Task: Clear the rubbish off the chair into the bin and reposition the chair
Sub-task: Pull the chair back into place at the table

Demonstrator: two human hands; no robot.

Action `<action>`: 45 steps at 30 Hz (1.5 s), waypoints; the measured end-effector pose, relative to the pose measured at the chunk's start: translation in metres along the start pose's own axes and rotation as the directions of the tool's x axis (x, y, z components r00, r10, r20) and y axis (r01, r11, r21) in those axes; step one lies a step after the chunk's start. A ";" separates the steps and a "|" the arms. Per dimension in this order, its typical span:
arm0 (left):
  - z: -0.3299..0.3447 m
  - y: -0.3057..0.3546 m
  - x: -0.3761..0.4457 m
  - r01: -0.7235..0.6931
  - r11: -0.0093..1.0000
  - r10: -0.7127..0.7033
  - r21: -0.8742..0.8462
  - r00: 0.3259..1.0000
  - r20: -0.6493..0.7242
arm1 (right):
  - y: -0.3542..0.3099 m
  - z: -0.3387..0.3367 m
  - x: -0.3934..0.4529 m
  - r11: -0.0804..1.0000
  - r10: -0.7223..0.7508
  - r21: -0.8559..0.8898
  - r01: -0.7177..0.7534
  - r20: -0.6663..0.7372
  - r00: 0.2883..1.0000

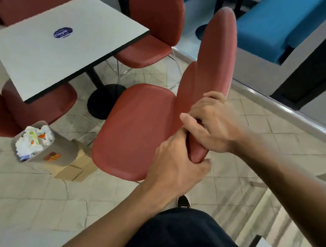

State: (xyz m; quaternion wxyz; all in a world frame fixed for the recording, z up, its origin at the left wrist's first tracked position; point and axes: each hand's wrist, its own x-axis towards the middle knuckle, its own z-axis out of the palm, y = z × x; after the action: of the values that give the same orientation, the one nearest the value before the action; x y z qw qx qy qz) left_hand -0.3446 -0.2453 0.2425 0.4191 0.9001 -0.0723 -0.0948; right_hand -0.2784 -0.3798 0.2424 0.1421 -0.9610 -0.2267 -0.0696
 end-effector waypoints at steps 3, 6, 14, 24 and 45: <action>0.000 0.001 0.000 0.063 0.998 -0.063 -0.027 0.998 0.002 | 0.001 0.002 -0.001 0.999 -0.020 0.049 0.024 -0.079 0.997; -0.003 0.000 0.000 0.082 0.996 -0.081 -0.038 0.996 0.027 | 0.000 0.005 0.000 0.996 -0.021 0.081 0.031 -0.125 0.992; -0.020 -0.006 -0.010 0.092 0.995 -0.085 -0.047 0.988 0.129 | -0.016 0.015 -0.003 0.997 -0.004 0.069 0.018 -0.211 0.978; -0.025 -0.014 -0.031 0.119 0.992 -0.113 -0.043 0.986 0.123 | -0.031 0.024 -0.016 0.996 -0.036 0.075 0.053 -0.210 0.977; 0.044 0.029 0.004 0.551 0.696 -0.118 0.460 0.719 -0.685 | 0.143 0.004 0.081 0.893 -0.446 -0.017 0.449 -0.166 0.880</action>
State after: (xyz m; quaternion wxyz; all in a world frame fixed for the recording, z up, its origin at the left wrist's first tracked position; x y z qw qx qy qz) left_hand -0.3524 -0.2973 0.2361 0.0623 0.9632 0.2143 0.1500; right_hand -0.1412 -0.4671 0.2199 0.1510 -0.8720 -0.4305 -0.1776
